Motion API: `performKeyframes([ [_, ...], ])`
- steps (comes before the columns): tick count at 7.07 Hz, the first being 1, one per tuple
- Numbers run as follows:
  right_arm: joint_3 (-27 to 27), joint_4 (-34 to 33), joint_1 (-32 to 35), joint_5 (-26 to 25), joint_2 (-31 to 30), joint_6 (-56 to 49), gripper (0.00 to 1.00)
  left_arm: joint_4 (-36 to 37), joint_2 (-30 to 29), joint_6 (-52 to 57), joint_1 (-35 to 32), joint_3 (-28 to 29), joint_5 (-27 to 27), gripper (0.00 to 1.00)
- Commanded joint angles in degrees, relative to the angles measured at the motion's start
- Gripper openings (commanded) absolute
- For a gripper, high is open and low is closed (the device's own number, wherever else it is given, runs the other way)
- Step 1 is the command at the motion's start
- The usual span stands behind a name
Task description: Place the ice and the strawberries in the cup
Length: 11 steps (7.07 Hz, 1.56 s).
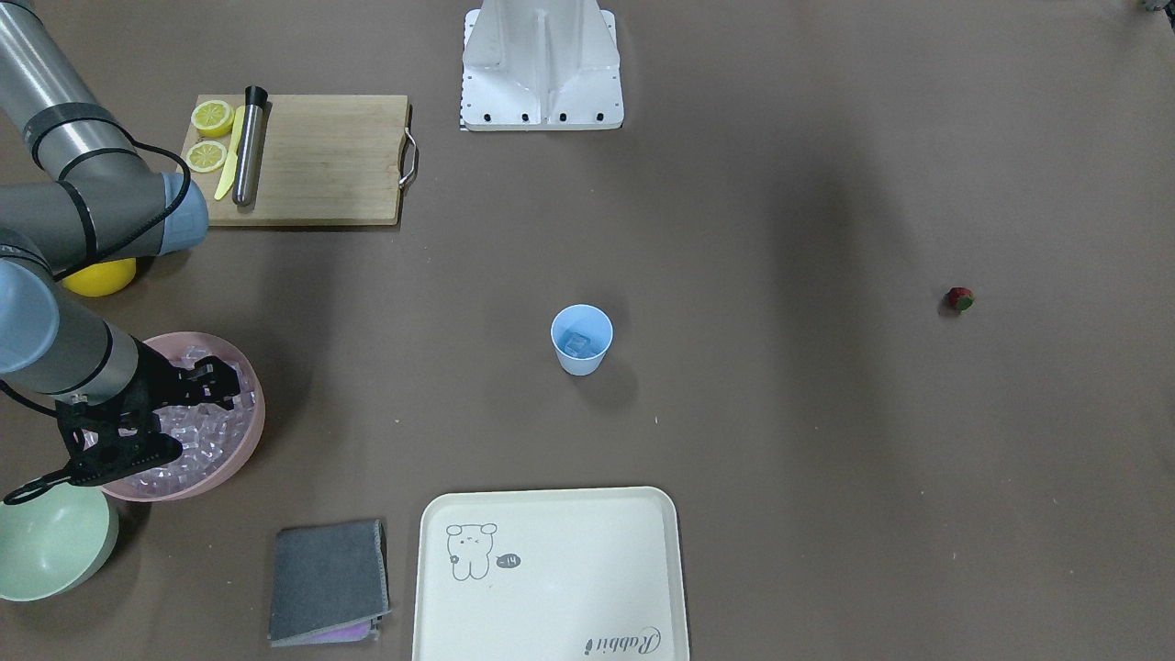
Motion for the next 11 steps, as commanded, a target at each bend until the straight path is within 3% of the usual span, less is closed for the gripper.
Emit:
performKeyframes([
  [1, -0.16, 0.02, 0.21, -1.51, 0.19, -0.32, 0.83, 0.0, 0.24, 0.0, 0.0, -0.31, -0.03, 0.98],
  [8, -0.95, 0.02, -1.2, -4.15, 0.02, -1.46, 0.77, -0.09, 0.67, 0.0, 0.0, -0.39, -0.81, 0.98],
  [10, -0.95, 0.11, -1.02, -4.24, 0.02, -1.46, 0.65, -0.09, 0.77, 0.0, 0.0, -0.66, -0.91, 0.98],
  [11, -0.95, 0.11, -1.02, -4.24, 0.02, -1.46, 0.52, 0.0, 0.68, 0.0, 0.0, -0.66, -0.91, 0.98],
])
